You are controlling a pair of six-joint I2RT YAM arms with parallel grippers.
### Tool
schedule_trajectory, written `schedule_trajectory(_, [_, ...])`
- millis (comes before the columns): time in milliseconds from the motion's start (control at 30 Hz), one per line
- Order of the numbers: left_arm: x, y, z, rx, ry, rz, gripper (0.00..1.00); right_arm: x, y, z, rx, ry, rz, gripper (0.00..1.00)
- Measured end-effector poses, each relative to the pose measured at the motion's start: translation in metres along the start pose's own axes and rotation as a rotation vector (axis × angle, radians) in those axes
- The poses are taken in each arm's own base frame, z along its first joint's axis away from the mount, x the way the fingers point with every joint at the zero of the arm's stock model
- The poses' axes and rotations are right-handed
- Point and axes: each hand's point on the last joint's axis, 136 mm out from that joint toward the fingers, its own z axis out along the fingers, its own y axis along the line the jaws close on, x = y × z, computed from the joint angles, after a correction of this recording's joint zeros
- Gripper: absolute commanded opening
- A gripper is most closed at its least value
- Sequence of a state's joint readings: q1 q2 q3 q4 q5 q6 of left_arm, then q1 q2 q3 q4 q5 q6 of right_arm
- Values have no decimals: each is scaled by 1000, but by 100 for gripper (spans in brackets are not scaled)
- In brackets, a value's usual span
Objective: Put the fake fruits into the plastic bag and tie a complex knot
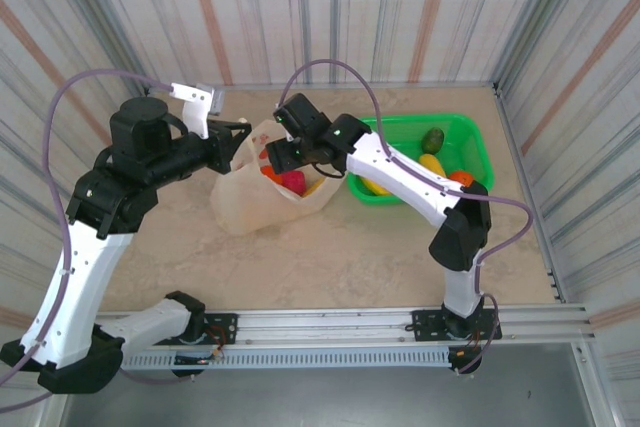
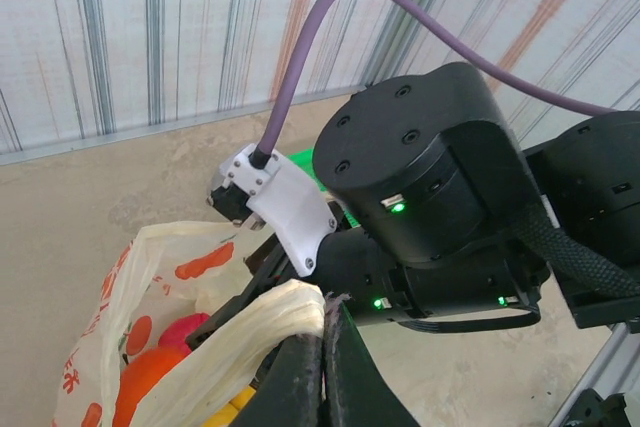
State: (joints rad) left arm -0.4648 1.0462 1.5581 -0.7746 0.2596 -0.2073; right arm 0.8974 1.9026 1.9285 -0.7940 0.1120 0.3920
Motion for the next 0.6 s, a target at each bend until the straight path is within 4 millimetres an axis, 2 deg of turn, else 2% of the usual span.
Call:
schedule_trajectory(67, [1,0,1,-2,7,0,1,-2,1,-6,-11,-9,3,71])
schedule_trajectory(167, [1,0,3,-8,15,1,1,-9,5,-21,-42,-36,18,50])
schedule_trajectory(233, [1,0,5,-11,22,3,1,-13,8,-38,-70,-64,30,32])
schedule_trajectory(333, [1,-2,8,-13,31,11,1,-23,13,-68,-118,-116,40,17])
schedule_trajectory(467, [3,-2,10,-22,41,24,1,-35,19,-107,-184,-188,48,3])
schedule_trajectory(600, [3,2,13,-39,46,31,1,-41,28,-139,-265,-240,43,0])
